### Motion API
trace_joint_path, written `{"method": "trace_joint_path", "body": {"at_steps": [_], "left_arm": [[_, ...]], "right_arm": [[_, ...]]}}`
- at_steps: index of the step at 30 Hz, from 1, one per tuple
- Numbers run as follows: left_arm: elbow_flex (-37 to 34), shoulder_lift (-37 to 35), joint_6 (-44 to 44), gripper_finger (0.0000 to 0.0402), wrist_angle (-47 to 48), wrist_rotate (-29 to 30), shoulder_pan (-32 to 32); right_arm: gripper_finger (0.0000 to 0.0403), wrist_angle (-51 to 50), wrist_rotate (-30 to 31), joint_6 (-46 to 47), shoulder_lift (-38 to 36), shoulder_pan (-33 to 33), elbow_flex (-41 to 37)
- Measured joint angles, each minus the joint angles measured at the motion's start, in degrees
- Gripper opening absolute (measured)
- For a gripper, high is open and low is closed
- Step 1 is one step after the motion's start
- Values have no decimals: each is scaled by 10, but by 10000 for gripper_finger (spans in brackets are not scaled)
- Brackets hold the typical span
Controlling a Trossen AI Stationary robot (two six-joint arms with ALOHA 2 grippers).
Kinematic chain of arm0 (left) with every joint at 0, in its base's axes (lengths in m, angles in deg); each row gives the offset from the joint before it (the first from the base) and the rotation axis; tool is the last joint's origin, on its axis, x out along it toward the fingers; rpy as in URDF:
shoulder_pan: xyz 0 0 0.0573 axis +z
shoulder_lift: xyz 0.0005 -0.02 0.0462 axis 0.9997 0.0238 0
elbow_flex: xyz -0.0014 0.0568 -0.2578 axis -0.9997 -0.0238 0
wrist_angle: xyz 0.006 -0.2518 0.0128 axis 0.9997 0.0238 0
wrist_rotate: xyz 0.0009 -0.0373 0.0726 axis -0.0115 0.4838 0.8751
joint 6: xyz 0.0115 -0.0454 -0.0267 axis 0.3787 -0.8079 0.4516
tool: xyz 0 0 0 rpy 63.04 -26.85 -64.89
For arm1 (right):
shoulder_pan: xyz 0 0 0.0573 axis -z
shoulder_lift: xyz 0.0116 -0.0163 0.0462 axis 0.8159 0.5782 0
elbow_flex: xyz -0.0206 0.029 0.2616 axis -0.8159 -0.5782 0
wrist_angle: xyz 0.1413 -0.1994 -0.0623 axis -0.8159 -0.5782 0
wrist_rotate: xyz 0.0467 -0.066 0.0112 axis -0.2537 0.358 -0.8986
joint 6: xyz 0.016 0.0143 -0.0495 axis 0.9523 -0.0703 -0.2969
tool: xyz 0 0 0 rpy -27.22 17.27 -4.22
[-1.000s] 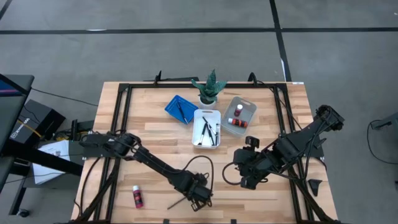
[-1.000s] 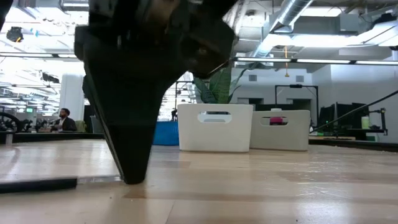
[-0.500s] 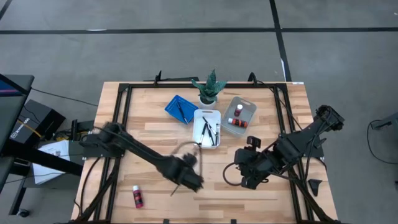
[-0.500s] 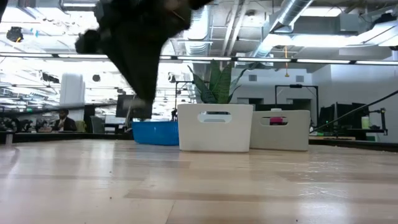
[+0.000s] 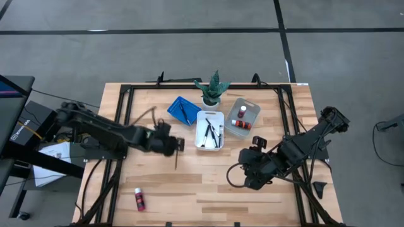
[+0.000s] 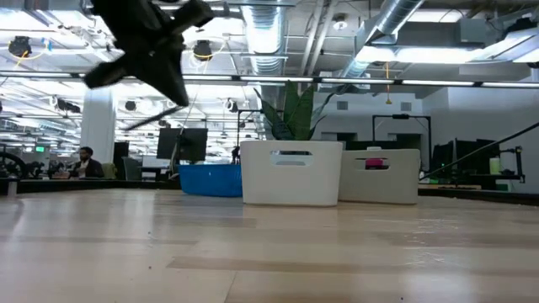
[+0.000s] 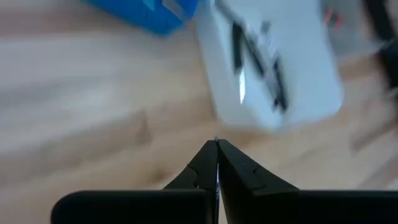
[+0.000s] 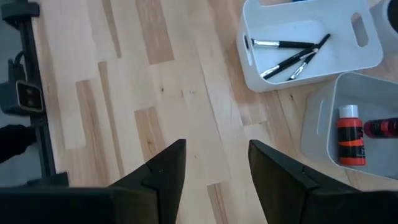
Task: Pick & Place Paint Supplies
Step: Put the small black paint brush into the blue bin
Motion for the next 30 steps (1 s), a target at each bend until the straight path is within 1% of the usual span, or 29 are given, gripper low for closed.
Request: {"method": "trace_joint_path", "body": {"at_steps": [3, 7, 12, 15, 17, 20, 22, 24, 26, 30], "left_arm": [[-39, -39, 50, 0, -77, 6, 53], [-70, -59, 128, 0, -165, -1, 129], [-75, -66, 206, 0, -210, -4, 231], [-74, -68, 251, 0, -257, -10, 295], [-75, -68, 291, 0, -282, -39, 338], [-74, -68, 346, 0, -315, -101, 401], [-74, -68, 366, 0, -316, -130, 437], [-74, -68, 369, 0, -324, -156, 467], [-74, -68, 377, 0, -339, -176, 487], [-74, -68, 390, 0, -356, -186, 501]], "right_arm": [[170, 0, 2, 6, 0, 13, 0], [170, -1, 3, 11, 0, 42, 0], [170, -11, 3, 36, 0, 83, 0], [170, -20, 3, 64, 0, 104, 0], [170, -23, 3, 86, 0, 115, 0], [170, -27, 3, 124, 0, 125, 0], [170, -27, 3, 151, 0, 128, 0], [170, -27, 3, 177, 0, 131, 0], [170, -27, 3, 200, 0, 131, 0], [170, -27, 3, 238, 0, 136, 0]]}}
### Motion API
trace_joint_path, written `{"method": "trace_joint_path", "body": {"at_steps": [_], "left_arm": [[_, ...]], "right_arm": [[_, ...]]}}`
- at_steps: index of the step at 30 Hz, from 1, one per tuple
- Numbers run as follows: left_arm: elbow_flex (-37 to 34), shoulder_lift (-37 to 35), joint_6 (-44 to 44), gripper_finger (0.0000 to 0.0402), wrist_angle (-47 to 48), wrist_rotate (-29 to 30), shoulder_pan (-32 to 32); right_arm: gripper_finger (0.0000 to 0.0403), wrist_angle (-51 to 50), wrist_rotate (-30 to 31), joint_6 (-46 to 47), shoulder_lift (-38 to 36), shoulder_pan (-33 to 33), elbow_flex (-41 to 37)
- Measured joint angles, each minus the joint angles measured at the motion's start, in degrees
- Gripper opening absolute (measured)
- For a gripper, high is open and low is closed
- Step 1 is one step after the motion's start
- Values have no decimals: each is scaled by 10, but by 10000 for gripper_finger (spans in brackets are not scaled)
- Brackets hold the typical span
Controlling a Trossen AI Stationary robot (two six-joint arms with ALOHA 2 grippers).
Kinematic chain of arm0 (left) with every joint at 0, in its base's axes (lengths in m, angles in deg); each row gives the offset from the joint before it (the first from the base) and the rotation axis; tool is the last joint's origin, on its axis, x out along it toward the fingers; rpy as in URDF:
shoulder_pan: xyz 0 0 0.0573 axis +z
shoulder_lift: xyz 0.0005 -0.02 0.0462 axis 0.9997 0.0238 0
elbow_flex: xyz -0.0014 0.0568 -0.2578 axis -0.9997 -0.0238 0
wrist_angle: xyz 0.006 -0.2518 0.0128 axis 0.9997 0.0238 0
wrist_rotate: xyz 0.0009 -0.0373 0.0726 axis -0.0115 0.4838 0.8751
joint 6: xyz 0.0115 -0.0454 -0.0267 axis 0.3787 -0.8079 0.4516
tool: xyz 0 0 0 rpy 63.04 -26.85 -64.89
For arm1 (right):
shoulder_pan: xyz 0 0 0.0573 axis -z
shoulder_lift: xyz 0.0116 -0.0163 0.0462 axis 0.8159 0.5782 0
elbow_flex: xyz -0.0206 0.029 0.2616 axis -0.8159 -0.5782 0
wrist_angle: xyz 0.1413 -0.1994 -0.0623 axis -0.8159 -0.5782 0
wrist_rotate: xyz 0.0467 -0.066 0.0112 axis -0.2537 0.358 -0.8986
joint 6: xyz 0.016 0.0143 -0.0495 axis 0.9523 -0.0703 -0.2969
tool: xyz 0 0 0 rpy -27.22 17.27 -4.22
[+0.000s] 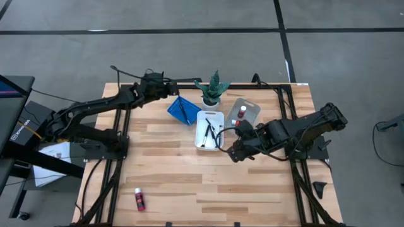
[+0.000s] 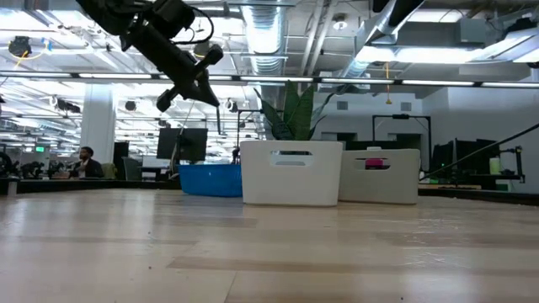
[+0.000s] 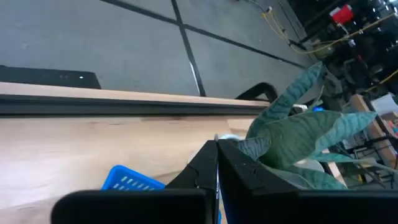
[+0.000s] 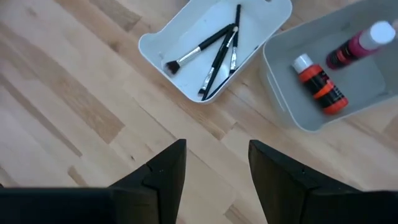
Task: Pick & Place Paint Supplies
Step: Put the small black paint brush into the blue bin
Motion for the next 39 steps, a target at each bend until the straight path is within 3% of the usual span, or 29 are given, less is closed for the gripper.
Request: {"method": "trace_joint_path", "body": {"at_steps": [4, 13, 18, 27, 31, 36, 39], "left_arm": [[-15, 0, -4, 0, -32, -2, 5], [-183, -7, -161, 0, -240, -10, -3], [-253, -7, -225, 0, -348, 16, -16], [-262, -6, -254, 0, -348, 94, -51], [-262, 12, -282, 0, -347, 97, -66], [-262, 45, -312, 0, -405, 53, -72], [-262, 68, -336, 0, -394, 47, -72]], "right_arm": [[170, 0, 4, 36, 0, 3, 0], [170, 2, 14, 58, 0, 3, 0], [170, 3, 14, 58, 0, 3, 0], [170, 11, 13, 43, 0, 3, 0], [170, 23, 10, 25, 0, 6, 0], [170, 35, -1, 0, 0, 18, 0], [170, 36, -3, -15, 0, 23, 0]]}}
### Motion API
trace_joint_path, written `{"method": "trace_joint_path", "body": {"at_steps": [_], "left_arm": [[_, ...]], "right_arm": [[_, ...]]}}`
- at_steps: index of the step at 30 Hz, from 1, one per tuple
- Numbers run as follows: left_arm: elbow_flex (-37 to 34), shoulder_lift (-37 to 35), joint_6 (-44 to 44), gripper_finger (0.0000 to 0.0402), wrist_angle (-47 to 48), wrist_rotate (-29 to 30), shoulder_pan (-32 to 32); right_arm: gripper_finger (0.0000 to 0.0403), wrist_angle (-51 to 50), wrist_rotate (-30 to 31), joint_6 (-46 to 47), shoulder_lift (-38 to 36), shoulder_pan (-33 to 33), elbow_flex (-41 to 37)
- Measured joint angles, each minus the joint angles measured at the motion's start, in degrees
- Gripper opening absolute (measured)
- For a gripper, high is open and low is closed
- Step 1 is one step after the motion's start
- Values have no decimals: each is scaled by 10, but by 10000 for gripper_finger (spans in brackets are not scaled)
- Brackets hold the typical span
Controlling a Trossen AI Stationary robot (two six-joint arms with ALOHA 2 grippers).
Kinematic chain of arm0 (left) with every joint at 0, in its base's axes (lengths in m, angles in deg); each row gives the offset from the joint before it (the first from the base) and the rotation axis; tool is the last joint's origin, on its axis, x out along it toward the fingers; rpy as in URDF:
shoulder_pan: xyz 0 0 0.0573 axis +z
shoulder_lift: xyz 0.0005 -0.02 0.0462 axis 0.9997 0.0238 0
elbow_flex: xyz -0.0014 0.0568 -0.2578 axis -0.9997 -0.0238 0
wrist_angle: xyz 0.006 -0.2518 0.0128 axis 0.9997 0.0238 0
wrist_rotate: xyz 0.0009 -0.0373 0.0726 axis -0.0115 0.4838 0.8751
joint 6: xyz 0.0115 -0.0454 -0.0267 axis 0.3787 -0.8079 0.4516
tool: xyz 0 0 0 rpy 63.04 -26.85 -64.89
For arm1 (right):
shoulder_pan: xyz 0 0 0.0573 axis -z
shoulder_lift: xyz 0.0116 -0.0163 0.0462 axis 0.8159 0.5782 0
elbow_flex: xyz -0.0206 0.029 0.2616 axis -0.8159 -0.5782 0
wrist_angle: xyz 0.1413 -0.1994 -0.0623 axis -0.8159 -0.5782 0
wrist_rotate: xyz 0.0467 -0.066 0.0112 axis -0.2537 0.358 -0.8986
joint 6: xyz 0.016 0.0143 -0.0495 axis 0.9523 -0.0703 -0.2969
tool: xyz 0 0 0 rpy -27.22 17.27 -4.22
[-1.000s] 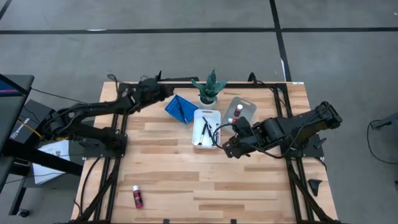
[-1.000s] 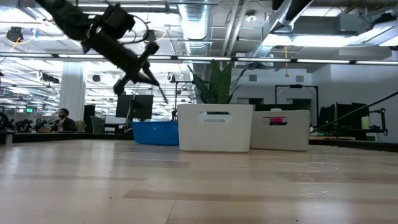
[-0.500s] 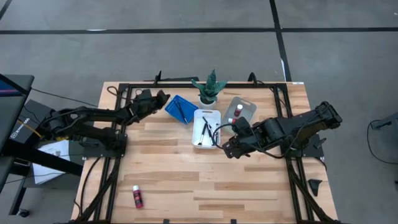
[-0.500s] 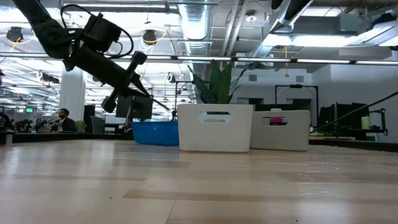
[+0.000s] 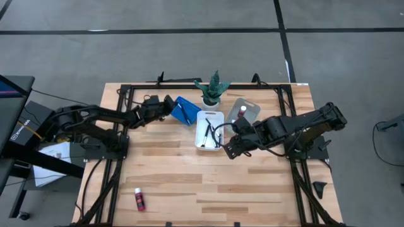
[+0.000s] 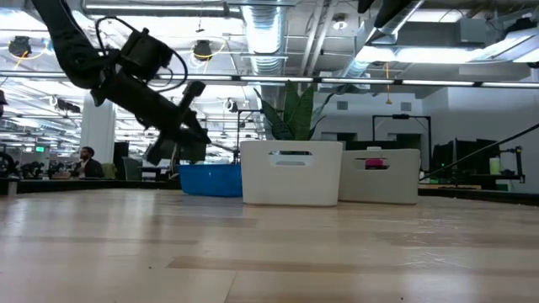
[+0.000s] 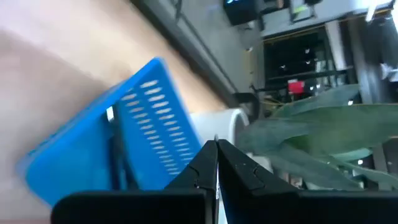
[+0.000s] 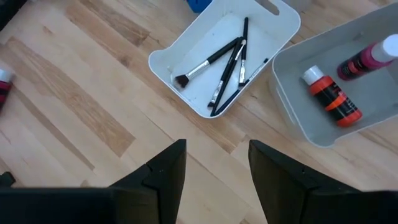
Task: Pick & Place Paint Supplies
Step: Put the small black paint brush into the blue bin
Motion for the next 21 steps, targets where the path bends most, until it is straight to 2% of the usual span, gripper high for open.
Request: {"method": "trace_joint_path", "body": {"at_steps": [6, 21], "left_arm": [[0, 42, -21, 0, -35, -29, 0], [0, 45, -13, 0, -25, -60, 28]], "right_arm": [[170, 1, -8, -17, 0, 6, 0], [170, 1, -11, -24, 0, 6, 0]]}}
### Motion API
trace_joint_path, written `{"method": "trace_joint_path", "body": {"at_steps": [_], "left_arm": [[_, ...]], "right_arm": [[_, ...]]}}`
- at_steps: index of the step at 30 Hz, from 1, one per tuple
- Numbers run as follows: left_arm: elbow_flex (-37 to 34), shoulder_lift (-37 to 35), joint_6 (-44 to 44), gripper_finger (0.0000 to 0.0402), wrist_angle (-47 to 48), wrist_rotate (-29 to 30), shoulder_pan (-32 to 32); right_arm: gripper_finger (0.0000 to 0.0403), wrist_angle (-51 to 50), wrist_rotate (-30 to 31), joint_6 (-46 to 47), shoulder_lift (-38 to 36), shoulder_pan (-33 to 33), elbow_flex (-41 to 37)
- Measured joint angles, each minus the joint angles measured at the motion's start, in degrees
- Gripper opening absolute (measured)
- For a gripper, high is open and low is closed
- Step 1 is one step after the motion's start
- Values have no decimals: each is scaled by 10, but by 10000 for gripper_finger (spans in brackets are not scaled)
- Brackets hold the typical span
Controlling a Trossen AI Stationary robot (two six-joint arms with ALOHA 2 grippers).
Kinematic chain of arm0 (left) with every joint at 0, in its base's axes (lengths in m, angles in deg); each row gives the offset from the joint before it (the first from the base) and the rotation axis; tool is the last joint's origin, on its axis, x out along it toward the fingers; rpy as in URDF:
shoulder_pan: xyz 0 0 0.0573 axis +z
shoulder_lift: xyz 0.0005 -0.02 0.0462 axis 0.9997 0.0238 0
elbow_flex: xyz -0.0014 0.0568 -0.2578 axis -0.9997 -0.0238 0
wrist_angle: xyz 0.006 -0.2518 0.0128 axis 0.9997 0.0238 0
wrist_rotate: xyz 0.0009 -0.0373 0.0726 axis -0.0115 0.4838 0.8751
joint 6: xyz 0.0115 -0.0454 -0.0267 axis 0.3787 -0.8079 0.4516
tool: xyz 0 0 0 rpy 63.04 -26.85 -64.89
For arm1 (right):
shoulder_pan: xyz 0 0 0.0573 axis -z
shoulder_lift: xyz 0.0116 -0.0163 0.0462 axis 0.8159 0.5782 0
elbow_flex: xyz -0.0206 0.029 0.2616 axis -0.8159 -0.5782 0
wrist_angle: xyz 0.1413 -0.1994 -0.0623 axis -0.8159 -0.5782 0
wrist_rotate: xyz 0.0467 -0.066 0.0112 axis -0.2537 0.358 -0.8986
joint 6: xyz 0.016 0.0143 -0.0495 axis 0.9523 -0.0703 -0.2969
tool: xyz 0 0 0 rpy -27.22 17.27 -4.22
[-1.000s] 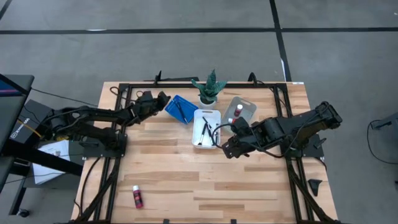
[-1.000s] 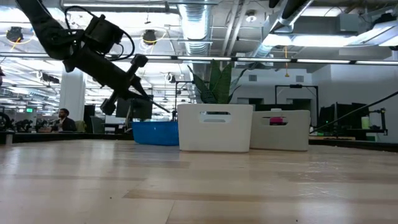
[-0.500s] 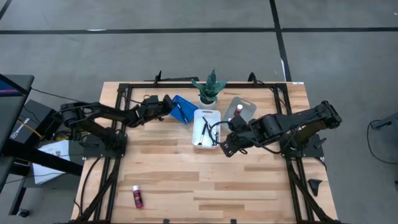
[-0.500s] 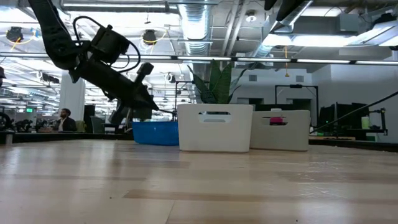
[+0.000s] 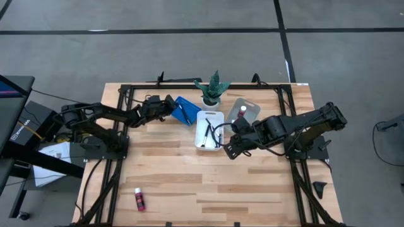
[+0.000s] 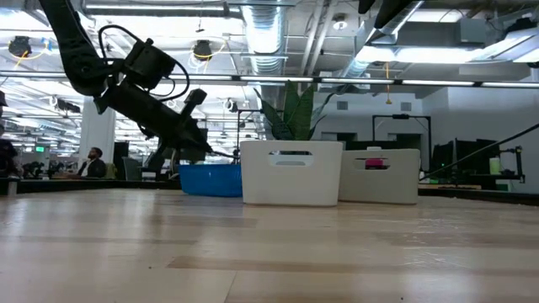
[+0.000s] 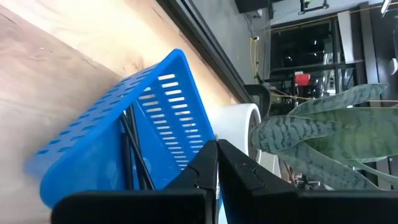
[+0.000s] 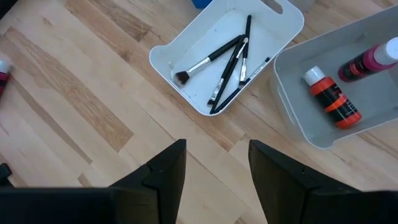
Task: Pick & Place Paint Supplies
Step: Put the small black paint brush into the blue bin, then adjust the small gold paint brush in the blue bin
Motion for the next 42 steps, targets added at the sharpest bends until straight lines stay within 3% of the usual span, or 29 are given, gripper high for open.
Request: {"method": "trace_joint_path", "body": {"at_steps": [13, 23, 28, 33, 42], "left_arm": [[0, 27, -1, 9, 3, 7, 0], [1, 31, -5, 108, -48, 48, 0], [1, 31, 0, 137, -77, 49, 0], [1, 31, 36, 137, -97, 29, -1], [1, 31, 147, 91, -117, -84, -40]], "right_arm": [[170, 2, -2, -9, 0, 4, 0], [170, 2, -3, -9, 0, 3, 0], [170, 2, -3, -11, 0, 3, 0], [170, 2, -3, -13, 0, 4, 0], [170, 2, -3, -15, 0, 3, 0]]}}
